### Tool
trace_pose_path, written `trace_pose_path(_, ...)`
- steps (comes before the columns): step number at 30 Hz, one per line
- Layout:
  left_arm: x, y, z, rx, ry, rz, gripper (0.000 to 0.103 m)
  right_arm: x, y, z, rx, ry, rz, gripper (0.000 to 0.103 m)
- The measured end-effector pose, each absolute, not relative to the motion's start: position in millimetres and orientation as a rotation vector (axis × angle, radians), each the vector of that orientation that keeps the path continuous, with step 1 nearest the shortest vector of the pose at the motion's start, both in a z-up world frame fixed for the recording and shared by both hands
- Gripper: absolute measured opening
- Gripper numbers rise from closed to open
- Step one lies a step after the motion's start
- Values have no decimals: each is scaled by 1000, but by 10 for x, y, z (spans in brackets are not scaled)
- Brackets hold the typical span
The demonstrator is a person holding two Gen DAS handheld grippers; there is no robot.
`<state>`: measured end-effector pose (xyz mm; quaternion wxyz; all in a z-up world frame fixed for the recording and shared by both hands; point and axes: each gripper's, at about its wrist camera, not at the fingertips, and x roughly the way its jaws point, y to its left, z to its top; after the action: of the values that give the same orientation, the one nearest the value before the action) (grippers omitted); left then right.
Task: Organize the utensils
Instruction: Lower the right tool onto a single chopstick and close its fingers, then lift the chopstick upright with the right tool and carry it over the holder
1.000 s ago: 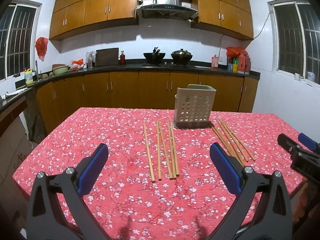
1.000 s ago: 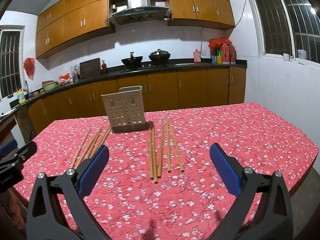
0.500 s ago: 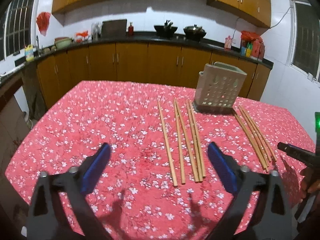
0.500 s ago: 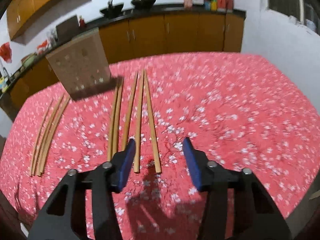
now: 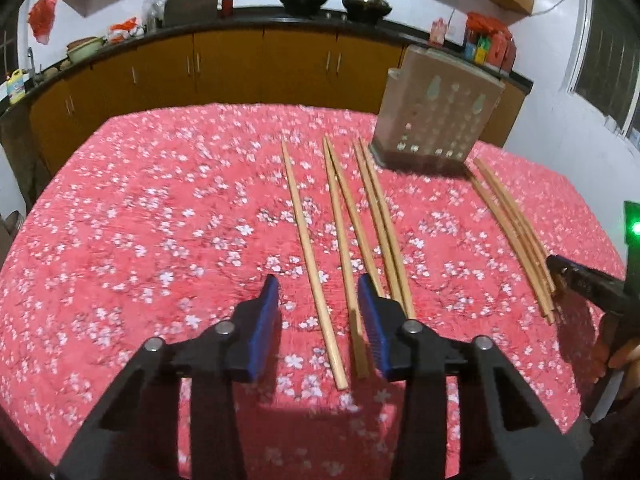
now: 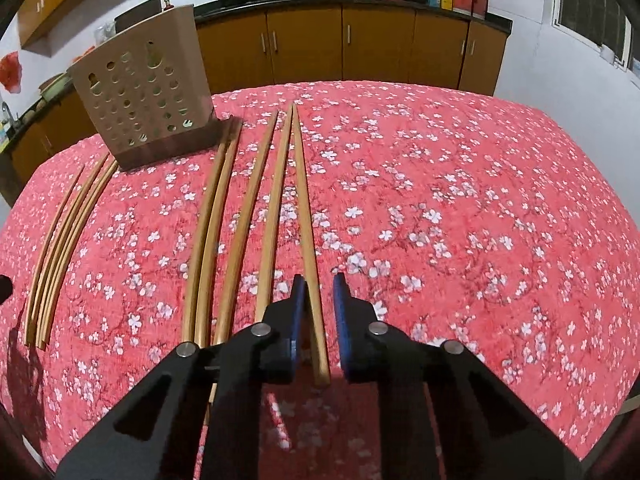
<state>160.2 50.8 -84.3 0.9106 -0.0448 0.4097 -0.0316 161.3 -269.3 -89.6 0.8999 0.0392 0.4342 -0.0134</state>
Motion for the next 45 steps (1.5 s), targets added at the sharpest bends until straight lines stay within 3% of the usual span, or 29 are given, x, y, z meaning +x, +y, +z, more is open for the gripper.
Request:
trace_pose_path(9,1877,511,-1083,-60,922,-57,10,1735,-2652,-957,68,893,-16,8)
trace_pose_path(20,2247,720,-1099,-65,908,-37,8,1899,-2901,-1004,117,866,-84,8)
trace_pose_path(30,2086,678,-1101,-61,890,-62,13,1795,-2838,-996,98,862,-66,8)
trace_pose_path(41,2110,722,-1087,-70,903,-50,8,1783,-2853,-989,105,850,-49,8)
trace_pose_path(45,2082,784,-933,-82,874,-51,8,1643,-2841,-774,94,767,-32,7)
